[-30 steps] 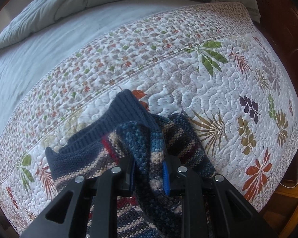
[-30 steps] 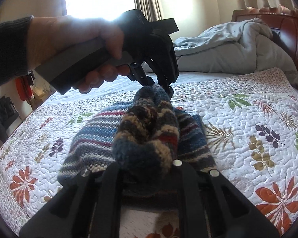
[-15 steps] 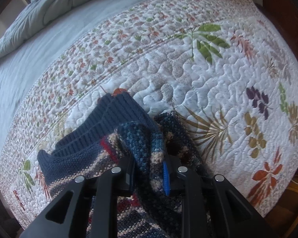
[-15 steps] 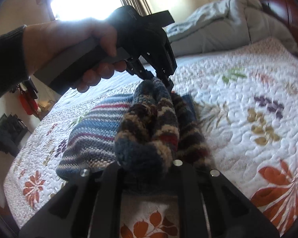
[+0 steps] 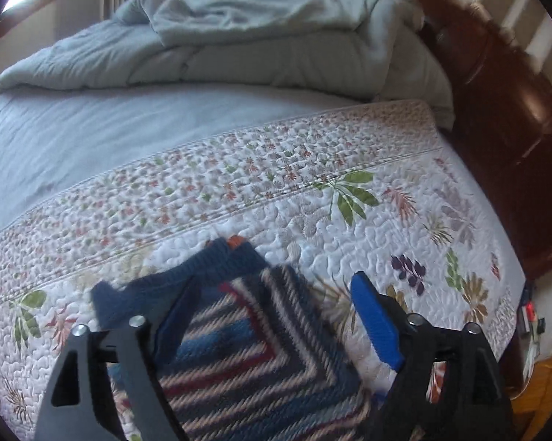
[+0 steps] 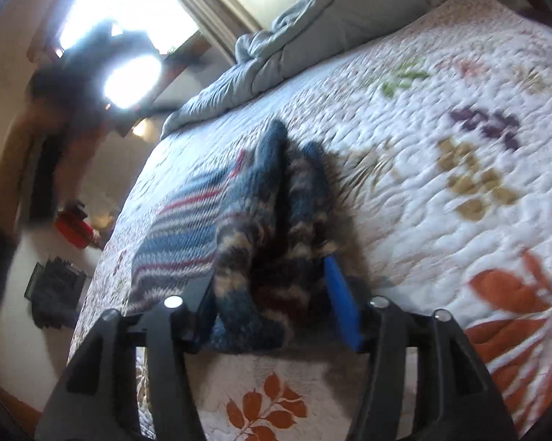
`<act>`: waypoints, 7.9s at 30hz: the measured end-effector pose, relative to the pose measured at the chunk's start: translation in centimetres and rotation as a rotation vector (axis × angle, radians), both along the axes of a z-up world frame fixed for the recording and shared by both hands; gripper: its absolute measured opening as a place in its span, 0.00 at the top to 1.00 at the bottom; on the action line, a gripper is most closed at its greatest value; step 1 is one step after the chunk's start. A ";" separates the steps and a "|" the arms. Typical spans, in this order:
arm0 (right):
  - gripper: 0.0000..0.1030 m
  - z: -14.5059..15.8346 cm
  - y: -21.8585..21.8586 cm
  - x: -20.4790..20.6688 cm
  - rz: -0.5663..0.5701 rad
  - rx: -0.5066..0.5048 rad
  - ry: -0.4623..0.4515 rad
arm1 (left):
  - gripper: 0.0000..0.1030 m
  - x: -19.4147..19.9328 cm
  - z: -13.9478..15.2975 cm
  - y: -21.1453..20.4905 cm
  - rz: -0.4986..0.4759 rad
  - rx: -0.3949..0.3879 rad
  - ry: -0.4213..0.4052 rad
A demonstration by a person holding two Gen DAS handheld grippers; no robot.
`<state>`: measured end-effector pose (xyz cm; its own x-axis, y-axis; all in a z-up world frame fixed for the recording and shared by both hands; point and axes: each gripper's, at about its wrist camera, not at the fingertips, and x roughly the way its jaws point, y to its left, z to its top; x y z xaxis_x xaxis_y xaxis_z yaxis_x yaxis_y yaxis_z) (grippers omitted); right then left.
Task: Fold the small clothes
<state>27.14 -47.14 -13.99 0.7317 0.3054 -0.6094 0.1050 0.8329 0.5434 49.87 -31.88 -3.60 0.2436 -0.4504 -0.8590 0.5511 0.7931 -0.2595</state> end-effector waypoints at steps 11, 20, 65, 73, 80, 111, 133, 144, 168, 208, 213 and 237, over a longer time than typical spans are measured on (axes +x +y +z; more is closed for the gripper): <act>0.55 1.6 0.2 1.0 0.141 0.058 0.079 | 0.16 -12.0 -4.6 13.4 -0.023 0.004 -0.120; 0.92 -0.3 -1.0 0.9 0.155 0.078 0.230 | 0.17 -13.8 -11.7 14.1 0.019 0.182 0.023; 0.52 -1.5 -4.5 20.0 0.245 0.144 0.393 | 0.15 -11.5 -12.0 17.2 0.000 -0.059 0.058; 0.90 -3.6 -4.4 21.5 0.228 0.050 0.442 | 0.15 -12.1 -12.8 15.9 -0.014 -0.070 0.077; 0.47 -0.1 -5.5 14.9 0.241 0.160 0.374 | 0.14 -12.1 -11.5 17.7 0.009 -0.099 0.075; 0.23 1.2 -4.3 4.6 0.259 0.021 0.384 | 0.13 -16.4 -5.9 16.6 -0.014 0.130 -0.257; 0.04 -2.9 -5.0 14.5 0.264 0.294 0.491 | 0.07 -1.0 -15.9 23.4 0.220 -0.482 0.599; 0.03 -5.9 -3.6 17.0 0.305 0.396 0.510 | 0.07 0.0 -17.5 21.9 0.193 -0.552 0.630; 0.59 -3.8 1.4 17.4 0.376 0.293 0.454 | 0.53 -0.1 -15.1 18.0 0.149 -0.404 0.530; 0.66 6.5 26.2 14.6 0.522 0.260 0.228 | 0.38 -16.4 -5.5 47.7 0.295 -0.554 0.136; 0.69 1.0 27.7 17.9 0.525 0.226 0.359 | 0.40 -18.6 -8.5 45.2 0.208 -0.528 0.200; 0.92 -0.1 24.2 18.0 0.519 0.144 0.345 | 0.38 -21.5 -10.2 43.7 0.179 -0.558 0.240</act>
<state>45.16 -22.93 -14.07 0.2359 0.6633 -0.7102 -0.1035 0.7438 0.6604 28.39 11.83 -13.82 0.1861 -0.8167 -0.5463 0.2972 0.5768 -0.7609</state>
